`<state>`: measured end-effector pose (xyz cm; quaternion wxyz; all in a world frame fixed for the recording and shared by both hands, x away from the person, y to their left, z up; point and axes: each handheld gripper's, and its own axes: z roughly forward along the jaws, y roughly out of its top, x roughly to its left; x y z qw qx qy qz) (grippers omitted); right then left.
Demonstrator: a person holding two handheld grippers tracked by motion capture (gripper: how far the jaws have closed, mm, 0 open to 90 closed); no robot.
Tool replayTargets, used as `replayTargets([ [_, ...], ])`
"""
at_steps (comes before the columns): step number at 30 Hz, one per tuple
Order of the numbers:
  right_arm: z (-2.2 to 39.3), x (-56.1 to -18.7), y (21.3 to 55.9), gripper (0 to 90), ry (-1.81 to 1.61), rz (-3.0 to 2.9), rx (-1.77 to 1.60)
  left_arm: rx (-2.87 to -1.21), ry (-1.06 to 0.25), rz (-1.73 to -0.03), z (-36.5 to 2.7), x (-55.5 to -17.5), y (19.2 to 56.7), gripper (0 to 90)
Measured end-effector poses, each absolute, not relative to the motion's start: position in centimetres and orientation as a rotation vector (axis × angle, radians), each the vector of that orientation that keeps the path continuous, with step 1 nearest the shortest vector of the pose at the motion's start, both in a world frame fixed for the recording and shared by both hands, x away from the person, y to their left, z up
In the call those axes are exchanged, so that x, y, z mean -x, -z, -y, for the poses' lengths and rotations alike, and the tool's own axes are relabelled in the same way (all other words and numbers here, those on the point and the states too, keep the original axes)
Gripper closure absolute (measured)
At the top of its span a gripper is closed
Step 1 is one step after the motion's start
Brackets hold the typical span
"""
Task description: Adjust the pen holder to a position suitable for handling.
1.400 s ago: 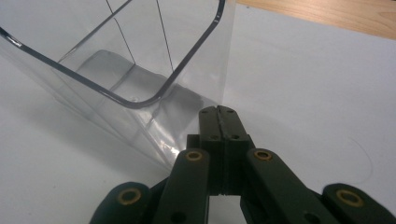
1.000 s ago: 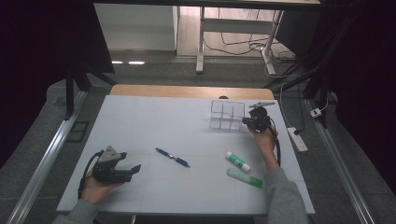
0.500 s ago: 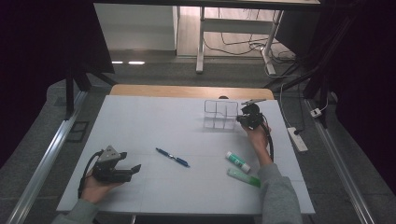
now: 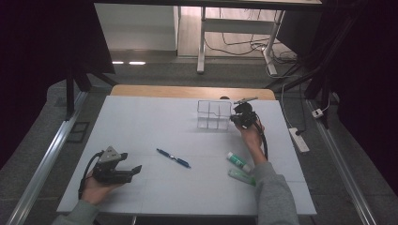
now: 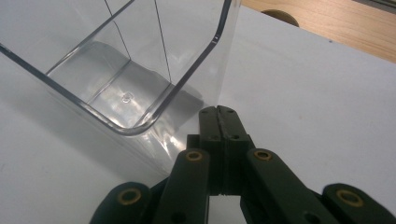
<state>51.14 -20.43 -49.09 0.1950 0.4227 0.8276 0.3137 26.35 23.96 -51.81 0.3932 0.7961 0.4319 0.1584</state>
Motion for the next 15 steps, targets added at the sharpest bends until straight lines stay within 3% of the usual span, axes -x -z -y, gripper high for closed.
replayTargets([
  [15,18.1,-51.3,49.2,89.8,-0.902,-2.325,-1.172,-2.022,-0.399,-1.096,-24.0,-26.4,51.9,21.3],
])
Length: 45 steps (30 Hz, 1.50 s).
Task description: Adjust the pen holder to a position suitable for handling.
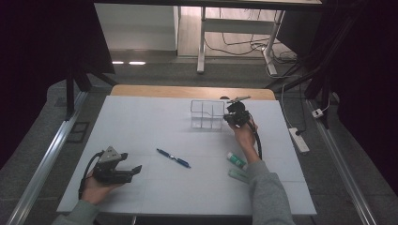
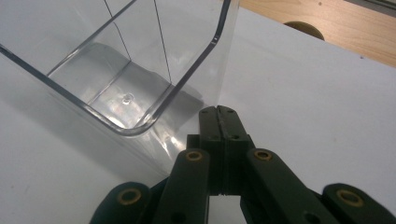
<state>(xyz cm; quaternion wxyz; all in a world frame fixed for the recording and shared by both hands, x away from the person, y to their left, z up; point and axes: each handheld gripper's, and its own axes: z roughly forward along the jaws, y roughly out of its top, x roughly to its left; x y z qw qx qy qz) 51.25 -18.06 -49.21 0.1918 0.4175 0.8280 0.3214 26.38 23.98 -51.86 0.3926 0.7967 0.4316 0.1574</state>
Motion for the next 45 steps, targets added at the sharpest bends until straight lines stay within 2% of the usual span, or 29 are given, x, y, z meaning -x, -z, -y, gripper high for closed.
replayTargets([
  [24,14.1,-51.5,49.5,89.8,-0.914,-2.360,-1.117,-2.019,-0.393,-1.091,-24.1,-26.3,51.8,21.3],
  [38,13.6,-51.4,49.6,89.8,-0.904,-2.377,-1.112,-2.023,-0.393,-1.091,-24.0,-26.4,51.8,21.3],
  [45,15.1,-50.1,48.4,89.8,-0.916,-2.348,-1.092,-2.023,-0.397,-1.093,-24.1,-26.3,51.9,21.4],
])
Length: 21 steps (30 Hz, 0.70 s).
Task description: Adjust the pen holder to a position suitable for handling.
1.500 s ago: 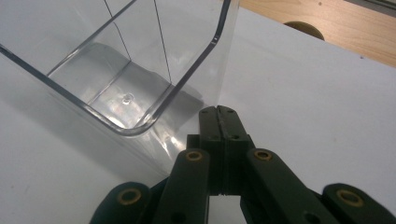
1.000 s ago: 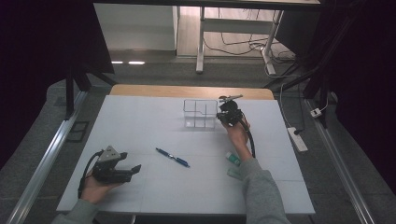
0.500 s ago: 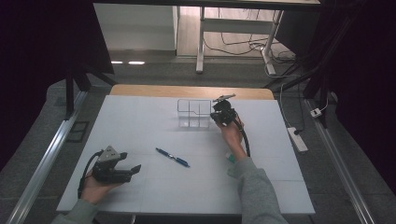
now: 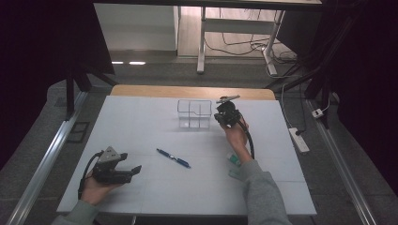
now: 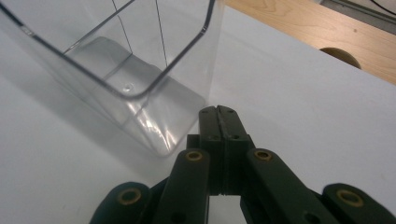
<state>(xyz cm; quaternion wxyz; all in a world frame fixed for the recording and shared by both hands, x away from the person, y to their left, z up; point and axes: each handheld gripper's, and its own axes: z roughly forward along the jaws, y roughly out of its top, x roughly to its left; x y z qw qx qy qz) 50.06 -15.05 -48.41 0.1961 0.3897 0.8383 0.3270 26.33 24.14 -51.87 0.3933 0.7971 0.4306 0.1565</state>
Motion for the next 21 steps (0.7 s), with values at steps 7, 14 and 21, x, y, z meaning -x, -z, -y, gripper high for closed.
replayTargets([
  [7,17.3,-46.9,46.9,89.8,-0.983,-2.344,-1.052,-2.024,-0.397,-1.093,-24.1,-26.4,51.9,21.6],
  [14,20.3,-43.5,46.7,89.8,-1.069,-2.334,-1.067,-2.020,-0.396,-1.094,-24.2,-26.4,51.9,21.6],
  [21,22.9,-40.8,46.3,89.8,-1.121,-2.319,-1.067,-2.023,-0.398,-1.097,-24.1,-26.4,51.9,21.6],
])
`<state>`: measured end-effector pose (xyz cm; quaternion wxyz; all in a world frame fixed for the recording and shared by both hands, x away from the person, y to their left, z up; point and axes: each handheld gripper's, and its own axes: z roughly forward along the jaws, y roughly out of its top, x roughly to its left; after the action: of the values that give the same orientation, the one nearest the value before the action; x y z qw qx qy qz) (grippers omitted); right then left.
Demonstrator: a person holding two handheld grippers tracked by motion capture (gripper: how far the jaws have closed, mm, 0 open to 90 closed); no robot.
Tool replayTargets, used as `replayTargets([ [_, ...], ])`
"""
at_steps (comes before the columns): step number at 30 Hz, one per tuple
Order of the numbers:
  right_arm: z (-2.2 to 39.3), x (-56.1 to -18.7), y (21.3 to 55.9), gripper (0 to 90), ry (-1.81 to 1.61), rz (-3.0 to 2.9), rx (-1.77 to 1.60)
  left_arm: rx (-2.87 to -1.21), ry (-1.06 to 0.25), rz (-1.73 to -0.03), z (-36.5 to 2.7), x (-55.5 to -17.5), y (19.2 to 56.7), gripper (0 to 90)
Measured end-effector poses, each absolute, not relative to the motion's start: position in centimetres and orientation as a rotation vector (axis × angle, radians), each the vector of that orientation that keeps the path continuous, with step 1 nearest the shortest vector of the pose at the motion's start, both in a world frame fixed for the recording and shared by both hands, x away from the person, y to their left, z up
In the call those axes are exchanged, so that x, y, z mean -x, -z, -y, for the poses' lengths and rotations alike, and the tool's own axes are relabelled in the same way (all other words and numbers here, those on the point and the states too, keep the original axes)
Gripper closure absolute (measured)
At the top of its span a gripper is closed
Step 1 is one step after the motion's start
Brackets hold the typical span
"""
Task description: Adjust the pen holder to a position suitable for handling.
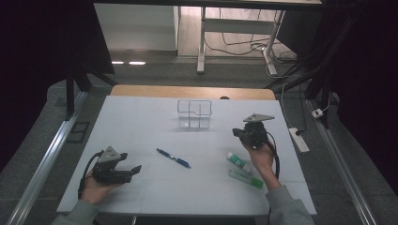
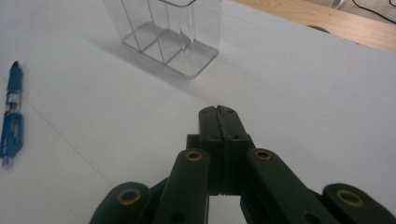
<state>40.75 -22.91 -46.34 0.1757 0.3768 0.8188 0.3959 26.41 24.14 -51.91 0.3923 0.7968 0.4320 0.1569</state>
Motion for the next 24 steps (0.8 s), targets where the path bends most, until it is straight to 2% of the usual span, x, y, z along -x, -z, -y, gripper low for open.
replayTargets([
  [7,23.7,-39.1,46.3,85.0,-1.184,-2.347,-1.035,-2.016,-0.401,-1.100,-24.2,-26.4,51.8,21.6],
  [16,22.9,-38.6,46.1,58.6,-1.213,-2.395,-0.987,-2.020,-0.400,-1.095,-24.3,-26.4,51.9,21.6],
  [20,22.4,-38.5,45.8,50.4,-1.234,-2.411,-0.970,-2.016,-0.399,-1.093,-24.4,-26.4,51.9,21.6],
  [24,21.6,-38.4,45.7,46.3,-1.249,-2.442,-0.940,-2.013,-0.395,-1.093,-24.4,-26.4,51.9,21.6],
])
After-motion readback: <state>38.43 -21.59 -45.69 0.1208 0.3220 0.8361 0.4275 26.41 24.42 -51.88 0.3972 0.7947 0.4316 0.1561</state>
